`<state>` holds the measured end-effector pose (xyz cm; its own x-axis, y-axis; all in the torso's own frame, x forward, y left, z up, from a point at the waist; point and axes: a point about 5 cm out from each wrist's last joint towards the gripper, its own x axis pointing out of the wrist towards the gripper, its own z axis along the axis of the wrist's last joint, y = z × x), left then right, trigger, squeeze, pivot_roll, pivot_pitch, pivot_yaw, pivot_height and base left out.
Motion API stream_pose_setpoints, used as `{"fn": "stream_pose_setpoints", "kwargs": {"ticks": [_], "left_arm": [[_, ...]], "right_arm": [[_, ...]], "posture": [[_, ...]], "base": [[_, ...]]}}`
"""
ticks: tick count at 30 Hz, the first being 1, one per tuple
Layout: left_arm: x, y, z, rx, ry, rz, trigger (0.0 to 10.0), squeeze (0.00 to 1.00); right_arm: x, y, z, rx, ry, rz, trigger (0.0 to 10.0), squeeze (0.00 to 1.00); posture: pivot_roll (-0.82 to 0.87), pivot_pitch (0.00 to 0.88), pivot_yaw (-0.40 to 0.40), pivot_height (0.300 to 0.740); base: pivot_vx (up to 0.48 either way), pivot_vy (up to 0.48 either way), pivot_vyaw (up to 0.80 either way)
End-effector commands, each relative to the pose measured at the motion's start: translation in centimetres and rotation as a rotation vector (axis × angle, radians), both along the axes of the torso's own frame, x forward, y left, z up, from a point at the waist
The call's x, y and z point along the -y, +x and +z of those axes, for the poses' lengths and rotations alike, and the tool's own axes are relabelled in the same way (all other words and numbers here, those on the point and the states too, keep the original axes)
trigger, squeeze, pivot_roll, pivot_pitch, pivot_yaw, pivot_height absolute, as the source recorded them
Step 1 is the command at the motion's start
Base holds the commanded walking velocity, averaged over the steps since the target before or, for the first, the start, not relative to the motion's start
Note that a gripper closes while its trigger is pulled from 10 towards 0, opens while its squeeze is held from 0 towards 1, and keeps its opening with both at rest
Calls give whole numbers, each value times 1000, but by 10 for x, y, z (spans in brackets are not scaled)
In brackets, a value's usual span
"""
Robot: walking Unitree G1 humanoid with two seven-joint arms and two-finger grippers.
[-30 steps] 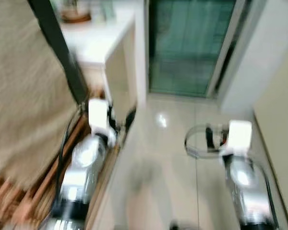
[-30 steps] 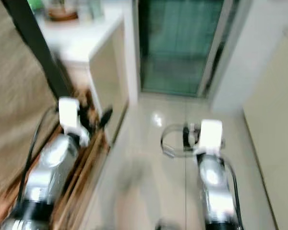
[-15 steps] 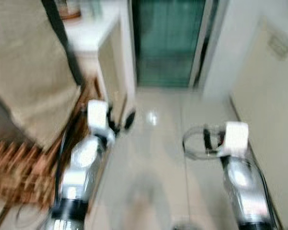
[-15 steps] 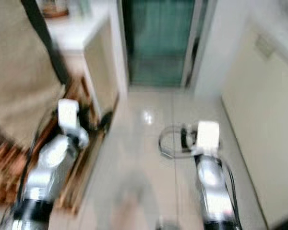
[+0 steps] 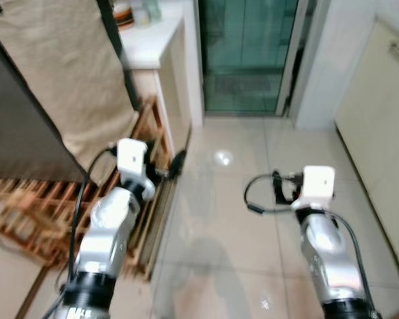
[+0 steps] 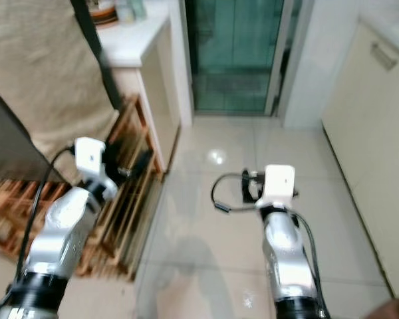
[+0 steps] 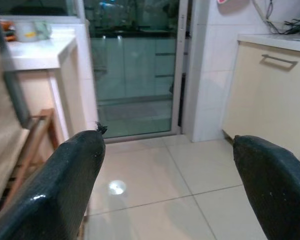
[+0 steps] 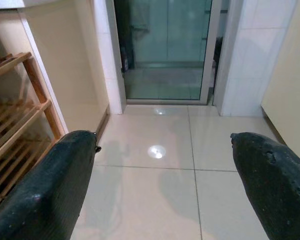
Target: Restocking fridge
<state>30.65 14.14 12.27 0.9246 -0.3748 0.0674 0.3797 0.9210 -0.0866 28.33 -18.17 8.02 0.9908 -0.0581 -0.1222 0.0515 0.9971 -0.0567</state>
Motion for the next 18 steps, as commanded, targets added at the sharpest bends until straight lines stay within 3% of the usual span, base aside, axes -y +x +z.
{"fn": "stream_pose_setpoints", "kwargs": {"ticks": [1, 4, 16, 18], "left_arm": [[6, 1, 3, 10, -28, -13, 10000, 0], [5, 0, 7, 24, -73, -5, 10000, 0], [8, -1, 9, 29, -81, -4, 10000, 0], [7, 0, 8, 25, -82, 20, 10000, 0]], "right_arm": [[6, 0, -1, -3, -5, -19, 10000, 0], [6, 0, -2, -5, -7, -19, 10000, 0], [6, 2, -2, -4, -10, -15, 10000, 0], [5, 3, -1, 0, -11, -12, 10000, 0]], "posture": [[-128, 0, 92, 740], [-128, 0, 93, 740], [-123, 0, 88, 740], [-123, 0, 87, 740]], "base": [[0, 472, 0], [0, 477, 0], [0, 480, 0], [0, 0, 0]]}}
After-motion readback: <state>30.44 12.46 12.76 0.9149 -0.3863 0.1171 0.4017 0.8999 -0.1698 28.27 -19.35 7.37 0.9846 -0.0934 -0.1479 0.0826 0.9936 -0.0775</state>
